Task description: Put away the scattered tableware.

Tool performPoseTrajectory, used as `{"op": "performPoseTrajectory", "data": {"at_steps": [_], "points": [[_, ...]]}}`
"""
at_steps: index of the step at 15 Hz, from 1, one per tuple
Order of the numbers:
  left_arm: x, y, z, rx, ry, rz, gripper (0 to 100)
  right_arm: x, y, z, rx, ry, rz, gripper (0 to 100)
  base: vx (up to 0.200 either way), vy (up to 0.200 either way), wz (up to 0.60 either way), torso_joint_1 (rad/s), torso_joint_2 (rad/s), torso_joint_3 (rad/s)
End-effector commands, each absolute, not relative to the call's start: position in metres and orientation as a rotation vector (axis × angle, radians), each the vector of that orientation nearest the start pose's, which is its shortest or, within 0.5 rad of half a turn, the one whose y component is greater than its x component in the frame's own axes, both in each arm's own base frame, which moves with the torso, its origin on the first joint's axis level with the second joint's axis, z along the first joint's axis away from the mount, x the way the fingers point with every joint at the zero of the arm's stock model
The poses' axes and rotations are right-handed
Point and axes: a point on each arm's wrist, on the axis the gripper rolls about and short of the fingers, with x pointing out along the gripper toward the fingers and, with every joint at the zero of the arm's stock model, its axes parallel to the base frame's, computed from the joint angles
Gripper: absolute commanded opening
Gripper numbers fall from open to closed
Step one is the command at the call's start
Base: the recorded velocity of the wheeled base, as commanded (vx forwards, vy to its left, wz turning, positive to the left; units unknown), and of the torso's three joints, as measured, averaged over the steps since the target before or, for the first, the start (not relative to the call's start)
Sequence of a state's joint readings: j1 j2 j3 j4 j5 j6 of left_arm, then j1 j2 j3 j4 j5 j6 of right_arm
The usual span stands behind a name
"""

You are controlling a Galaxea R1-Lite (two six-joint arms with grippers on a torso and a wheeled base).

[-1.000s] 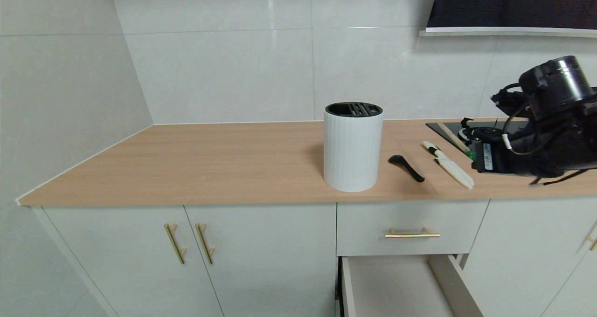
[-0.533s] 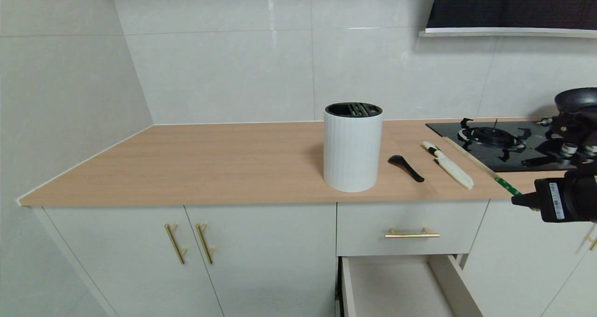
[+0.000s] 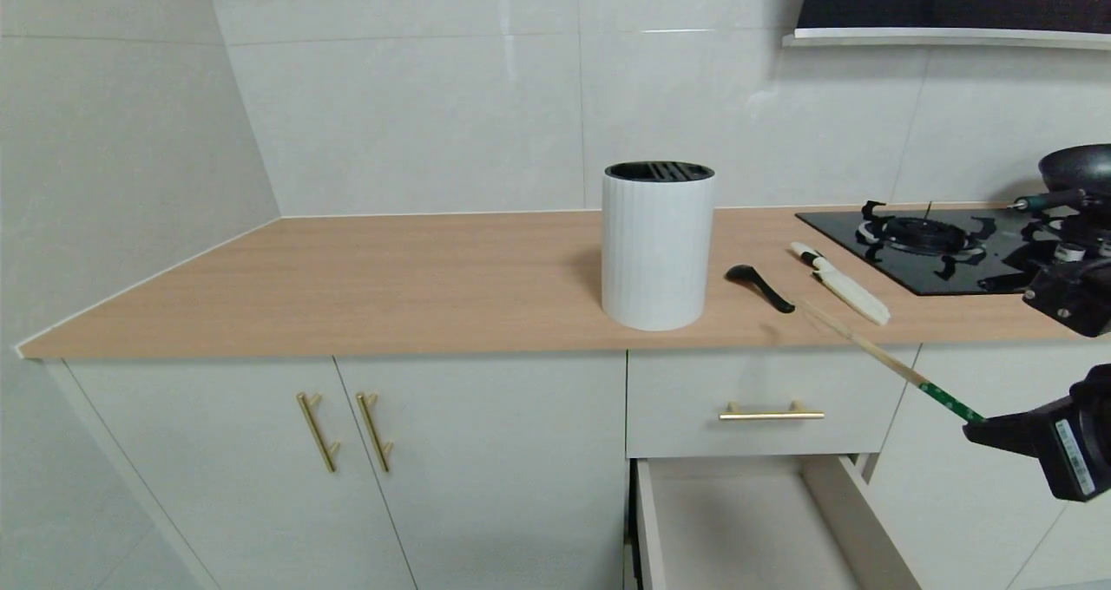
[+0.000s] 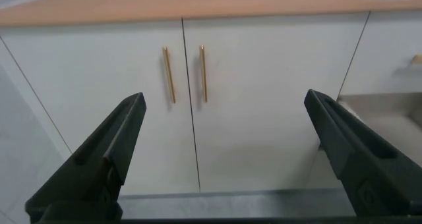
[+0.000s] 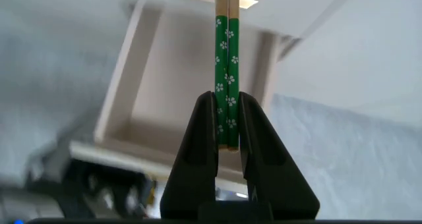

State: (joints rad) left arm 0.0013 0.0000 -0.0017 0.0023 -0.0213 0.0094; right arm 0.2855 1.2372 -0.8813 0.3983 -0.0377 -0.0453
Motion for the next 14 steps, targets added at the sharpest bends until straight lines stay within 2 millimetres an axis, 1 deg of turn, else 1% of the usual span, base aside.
{"op": "performPoseTrajectory", "data": {"at_steps": [1, 3, 6, 7, 12, 14], "points": [[-0.023, -0.001, 0.076, 0.009, 0.001, -0.02, 100, 0.152, 0.046, 0.217, -0.193, 0.75, 0.297, 0, 0.0, 0.0, 0.0, -0.188, 0.48, 0.271], [-0.023, -0.001, 0.076, 0.009, 0.001, -0.02, 100, 0.148, 0.055, 0.207, -0.233, 0.781, 0.365, 0, 0.0, 0.0, 0.0, -0.188, 0.47, 0.281], [-0.023, -0.001, 0.076, 0.009, 0.001, -0.02, 100, 0.151, 0.063, 0.196, -0.261, 0.835, 0.404, 0, 0.0, 0.0, 0.0, -0.173, 0.46, 0.289], [-0.023, -0.001, 0.076, 0.009, 0.001, -0.02, 100, 0.154, 0.066, 0.19, -0.272, 0.865, 0.414, 0, 0.0, 0.0, 0.0, -0.159, 0.46, 0.3], [-0.023, -0.001, 0.076, 0.009, 0.001, -0.02, 100, 0.162, 0.076, 0.174, -0.3, 0.946, 0.443, 0, 0.0, 0.0, 0.0, -0.138, 0.45, 0.313], [-0.023, -0.001, 0.076, 0.009, 0.001, -0.02, 100, 0.167, 0.078, 0.168, -0.305, 0.976, 0.443, 0, 0.0, 0.0, 0.0, -0.063, 0.23, 0.173]]}}
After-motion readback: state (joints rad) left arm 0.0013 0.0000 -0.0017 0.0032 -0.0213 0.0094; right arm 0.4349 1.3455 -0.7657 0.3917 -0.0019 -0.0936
